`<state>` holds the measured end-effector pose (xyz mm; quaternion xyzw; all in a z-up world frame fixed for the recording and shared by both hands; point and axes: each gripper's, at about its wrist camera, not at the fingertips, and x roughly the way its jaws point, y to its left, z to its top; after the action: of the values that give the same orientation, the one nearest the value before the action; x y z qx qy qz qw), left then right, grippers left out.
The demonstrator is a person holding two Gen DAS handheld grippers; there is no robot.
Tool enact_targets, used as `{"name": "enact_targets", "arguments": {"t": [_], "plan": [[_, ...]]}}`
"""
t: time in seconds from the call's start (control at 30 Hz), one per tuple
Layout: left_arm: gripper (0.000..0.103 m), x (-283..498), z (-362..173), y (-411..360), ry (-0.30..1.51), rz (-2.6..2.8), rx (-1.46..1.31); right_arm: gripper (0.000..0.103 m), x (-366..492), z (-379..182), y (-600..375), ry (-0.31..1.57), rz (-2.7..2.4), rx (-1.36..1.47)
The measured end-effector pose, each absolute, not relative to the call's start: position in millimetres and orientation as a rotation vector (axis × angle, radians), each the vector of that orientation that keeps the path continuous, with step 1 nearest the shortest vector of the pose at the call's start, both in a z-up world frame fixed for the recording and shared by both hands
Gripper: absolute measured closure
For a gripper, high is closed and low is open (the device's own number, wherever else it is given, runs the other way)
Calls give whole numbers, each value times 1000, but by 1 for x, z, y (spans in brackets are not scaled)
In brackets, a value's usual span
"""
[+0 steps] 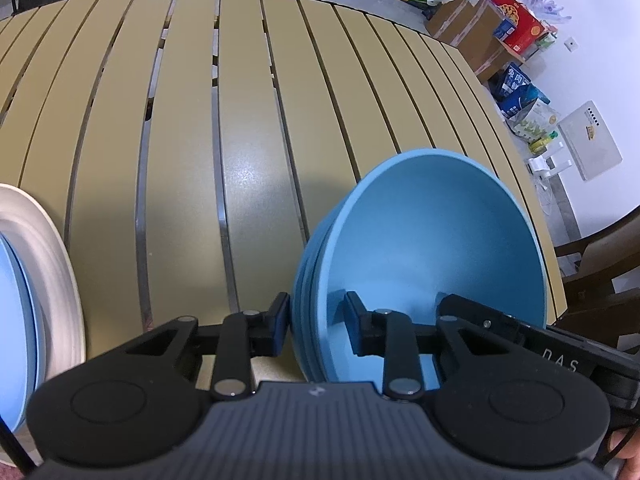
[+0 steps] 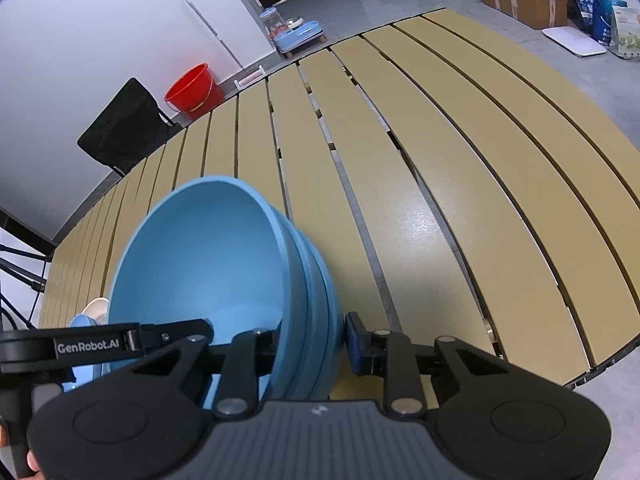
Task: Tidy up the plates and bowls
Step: 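Lift the bowl stack with both grippers and carry it toward the cream plate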
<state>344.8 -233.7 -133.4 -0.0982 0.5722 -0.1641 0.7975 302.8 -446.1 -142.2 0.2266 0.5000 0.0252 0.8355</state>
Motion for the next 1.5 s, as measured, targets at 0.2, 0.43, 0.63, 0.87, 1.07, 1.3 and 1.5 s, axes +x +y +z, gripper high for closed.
{"name": "enact_targets", "arguments": {"t": [0.2,0.43,0.63,0.87,1.07,1.3,1.5], "plan": [[74,345,-130,-239,1236,-360,-195,79,299,-137,-446,1048,45,478],[74,344,-124,-242,1223,-368,-193,79,293,-130,-444,1033,40,479],[74,339,-117,-235,1213,-371,-198,79,287,-123,-442,1018,41,472],[74,330,-106,-226,1193,-370,-209,79,280,-110,-437,997,48,464],[74,322,-96,-214,1180,-364,-219,79,272,-100,-433,983,58,458],[74,314,-84,-201,1164,-348,-228,79,265,-89,-425,969,79,447],[74,305,-74,-191,1150,-334,-240,79,262,-78,-416,959,94,438]]}}
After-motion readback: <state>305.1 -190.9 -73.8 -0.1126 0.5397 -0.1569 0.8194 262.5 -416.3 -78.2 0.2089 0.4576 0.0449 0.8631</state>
